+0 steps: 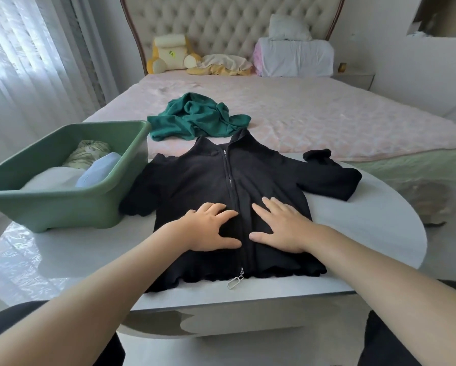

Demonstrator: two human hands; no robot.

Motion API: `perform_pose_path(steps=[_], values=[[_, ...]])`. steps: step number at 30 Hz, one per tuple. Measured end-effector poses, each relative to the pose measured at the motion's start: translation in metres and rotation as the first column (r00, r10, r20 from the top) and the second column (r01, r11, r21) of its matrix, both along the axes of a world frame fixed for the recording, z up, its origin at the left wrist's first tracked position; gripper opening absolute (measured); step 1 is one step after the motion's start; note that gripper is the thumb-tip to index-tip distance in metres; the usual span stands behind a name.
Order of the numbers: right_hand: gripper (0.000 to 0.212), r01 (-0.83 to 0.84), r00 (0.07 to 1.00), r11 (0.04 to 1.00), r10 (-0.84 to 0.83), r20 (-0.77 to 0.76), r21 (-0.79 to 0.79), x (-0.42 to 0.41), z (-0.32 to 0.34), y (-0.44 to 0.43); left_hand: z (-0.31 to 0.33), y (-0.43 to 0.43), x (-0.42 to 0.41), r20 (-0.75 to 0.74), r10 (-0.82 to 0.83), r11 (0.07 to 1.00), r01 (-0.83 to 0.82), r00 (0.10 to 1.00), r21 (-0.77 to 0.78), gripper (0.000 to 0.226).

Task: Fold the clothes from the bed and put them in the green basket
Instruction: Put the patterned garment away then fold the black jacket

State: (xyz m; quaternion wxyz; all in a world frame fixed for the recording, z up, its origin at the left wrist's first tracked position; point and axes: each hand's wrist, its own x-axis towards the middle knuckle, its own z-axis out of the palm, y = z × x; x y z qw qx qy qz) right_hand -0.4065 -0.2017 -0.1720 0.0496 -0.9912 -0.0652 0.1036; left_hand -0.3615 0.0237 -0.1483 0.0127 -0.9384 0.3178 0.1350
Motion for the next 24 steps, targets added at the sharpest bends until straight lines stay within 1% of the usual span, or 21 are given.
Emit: perform_pose_path(steps=[2,5,7,10,11,12,13,14,15,16,17,18,19,21,24], values=[[0.089,-0.033,0.999,0.998,0.033,0.002,-0.047,-0.006,0.003,-0.003,0.008,0.005,0.006,-0.042,-0.009,1.000,0.008,0.999,-0.021,0.082],[0.090,-0.073,0.997,0.995,0.075,0.021,-0.061,-0.011,0.016,-0.003,0.023,0.012,0.018,-0.198,-0.003,1.000,-0.001,0.980,-0.020,0.067],[0.077,-0.105,0.993,0.993,0.107,0.042,-0.050,-0.014,0.026,-0.002,0.028,0.014,0.024,-0.288,-0.010,0.999,0.000,0.958,-0.033,0.053],[0.045,-0.082,0.991,0.995,0.074,0.115,0.062,-0.011,0.032,0.006,0.028,0.013,0.028,-0.399,0.010,0.983,-0.082,0.917,-0.165,0.024],[0.038,-0.067,0.986,0.993,0.051,0.158,0.101,-0.008,0.030,0.009,0.024,0.010,0.028,-0.385,0.011,0.970,-0.103,0.923,-0.219,0.017],[0.034,-0.069,0.977,0.990,0.042,0.209,0.124,-0.003,0.026,0.011,0.019,0.008,0.029,-0.286,0.012,0.959,-0.092,0.958,-0.268,0.013],[0.033,-0.086,0.966,0.988,0.052,0.252,0.126,0.004,0.021,0.013,0.013,0.007,0.031,-0.107,0.007,0.954,-0.039,0.994,-0.297,0.012],[0.038,-0.110,0.960,0.986,0.074,0.269,0.123,0.010,0.016,0.016,0.005,0.006,0.035,0.072,0.000,0.957,0.021,0.997,-0.289,0.018],[0.051,-0.125,0.964,0.984,0.090,0.249,0.130,0.016,0.012,0.019,-0.002,0.006,0.037,0.191,0.000,0.968,0.048,0.982,-0.246,0.031],[0.067,-0.125,0.976,0.980,0.095,0.196,0.151,0.020,0.010,0.022,-0.006,0.006,0.040,0.223,0.030,0.982,0.013,0.974,-0.189,0.047],[0.080,-0.106,0.988,0.981,0.085,0.127,0.165,0.024,0.010,0.024,-0.007,0.008,0.041,0.181,0.092,0.988,-0.067,0.979,-0.140,0.062],[0.087,-0.088,0.995,0.984,0.079,0.066,0.155,0.028,0.011,0.024,-0.007,0.010,0.043,0.112,0.157,0.984,-0.146,0.981,-0.099,0.071],[0.089,-0.079,0.997,0.989,0.077,0.023,0.127,0.031,0.013,0.024,-0.006,0.013,0.045,0.067,0.189,0.981,-0.185,0.980,-0.063,0.077],[0.081,-0.064,0.998,0.994,0.065,-0.005,0.090,0.035,0.019,0.023,-0.003,0.017,0.046,0.060,0.197,0.980,-0.198,0.979,0.011,0.082],[0.048,-0.054,0.998,0.994,0.055,-0.006,0.099,0.033,0.037,0.025,0.008,0.020,0.041,0.038,0.171,0.983,-0.173,0.984,0.060,0.083]])
